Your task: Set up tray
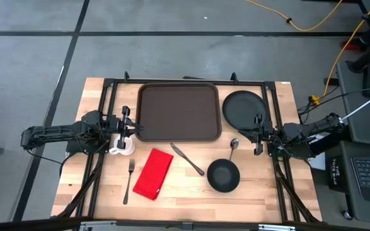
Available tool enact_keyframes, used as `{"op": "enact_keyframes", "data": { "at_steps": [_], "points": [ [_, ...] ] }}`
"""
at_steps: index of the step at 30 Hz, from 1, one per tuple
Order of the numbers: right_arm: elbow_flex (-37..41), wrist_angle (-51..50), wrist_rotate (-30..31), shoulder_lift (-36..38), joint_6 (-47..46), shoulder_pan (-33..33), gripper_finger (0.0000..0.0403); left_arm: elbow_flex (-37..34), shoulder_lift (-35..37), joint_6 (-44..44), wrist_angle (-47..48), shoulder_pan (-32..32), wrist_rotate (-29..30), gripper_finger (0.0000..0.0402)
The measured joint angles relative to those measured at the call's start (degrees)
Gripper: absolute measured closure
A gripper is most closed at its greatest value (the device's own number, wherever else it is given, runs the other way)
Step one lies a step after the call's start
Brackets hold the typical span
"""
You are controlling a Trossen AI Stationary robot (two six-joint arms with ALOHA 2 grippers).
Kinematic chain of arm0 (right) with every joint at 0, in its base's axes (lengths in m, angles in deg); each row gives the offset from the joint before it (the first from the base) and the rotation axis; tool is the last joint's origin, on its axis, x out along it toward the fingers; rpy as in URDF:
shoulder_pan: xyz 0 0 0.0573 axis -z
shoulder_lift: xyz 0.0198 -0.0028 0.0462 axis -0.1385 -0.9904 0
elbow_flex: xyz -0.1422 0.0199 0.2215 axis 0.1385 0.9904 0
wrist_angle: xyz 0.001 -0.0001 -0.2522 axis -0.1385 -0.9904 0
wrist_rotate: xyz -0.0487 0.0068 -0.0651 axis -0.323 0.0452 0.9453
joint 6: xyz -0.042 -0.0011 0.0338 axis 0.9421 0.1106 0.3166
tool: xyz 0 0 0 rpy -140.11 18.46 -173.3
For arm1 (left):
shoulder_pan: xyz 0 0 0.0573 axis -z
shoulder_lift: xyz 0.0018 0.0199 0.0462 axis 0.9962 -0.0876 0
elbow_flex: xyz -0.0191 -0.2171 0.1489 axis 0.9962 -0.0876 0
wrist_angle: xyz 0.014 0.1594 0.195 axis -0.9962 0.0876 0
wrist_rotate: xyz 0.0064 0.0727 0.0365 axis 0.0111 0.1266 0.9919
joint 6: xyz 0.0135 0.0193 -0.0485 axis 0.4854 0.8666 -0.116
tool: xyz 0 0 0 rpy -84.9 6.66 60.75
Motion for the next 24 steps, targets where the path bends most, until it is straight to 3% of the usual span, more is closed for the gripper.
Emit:
{"op": "enact_keyframes", "data": {
  "at_steps": [18,20,24],
  "points": [
    [0.00,0.09,1.59,0.00,4.51,0.01,0.0358,0.01,0.02,-2.38,0.00,0.02,0.02,0.0363],
    [-0.01,0.08,1.60,0.00,3.77,-0.01,0.0358,-0.01,-0.02,-1.57,-0.75,-0.17,1.96,0.0363],
    [0.00,0.08,2.03,0.00,1.77,0.00,0.0358,0.01,-0.02,-5.13,-0.38,-0.42,12.32,0.0363]
  ]
}}
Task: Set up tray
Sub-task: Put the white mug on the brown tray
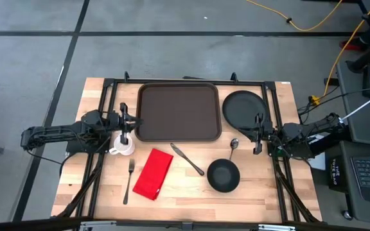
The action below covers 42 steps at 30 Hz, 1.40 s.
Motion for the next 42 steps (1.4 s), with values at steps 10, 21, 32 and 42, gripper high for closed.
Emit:
{"op": "enact_keyframes", "data": {
  "at_steps": [10,21,32,42],
  "points": [
    [0.00,-0.01,0.22,0.00,1.36,0.01,0.0358,0.00,-0.02,-1.19,1.34,0.00,3.44,0.0363],
    [0.01,3.33,1.28,0.00,4.13,0.01,0.0358,0.00,-0.02,-4.69,1.24,0.02,1.13,0.0363],
    [-1.74,5.98,2.25,-0.35,4.47,0.01,0.0396,0.00,-0.02,-3.86,1.05,0.02,0.84,0.0379],
    [-11.07,-0.93,6.43,-10.76,5.92,2.25,0.0398,3.84,-1.19,-4.55,4.93,0.02,4.09,0.0401]
  ]
}}
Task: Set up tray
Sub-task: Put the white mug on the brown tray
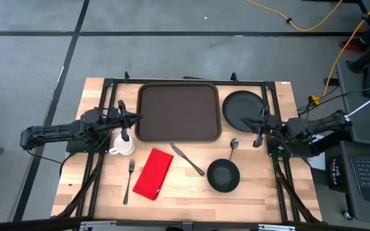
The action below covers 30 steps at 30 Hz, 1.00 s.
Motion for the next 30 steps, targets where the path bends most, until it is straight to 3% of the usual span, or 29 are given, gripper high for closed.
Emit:
{"op": "enact_keyframes", "data": {
  "at_steps": [6,14,22,30],
  "points": [
    [-2.39,1.38,-0.85,-8.10,-0.47,4.66,0.0398,5.00,-5.09,-2.88,3.98,-0.01,0.70,0.0399],
    [-2.41,12.78,-14.27,-17.41,1.97,12.47,0.0398,14.44,-17.54,-11.56,13.13,0.71,3.69,0.0399],
    [-2.41,18.42,-15.46,-24.16,1.79,19.85,0.0398,19.77,-26.68,-4.27,11.55,1.07,3.89,0.0399],
    [-2.39,21.62,-19.95,-25.32,5.47,23.84,0.0397,19.83,-27.95,2.35,5.90,1.01,4.14,0.0399]
  ]
}}
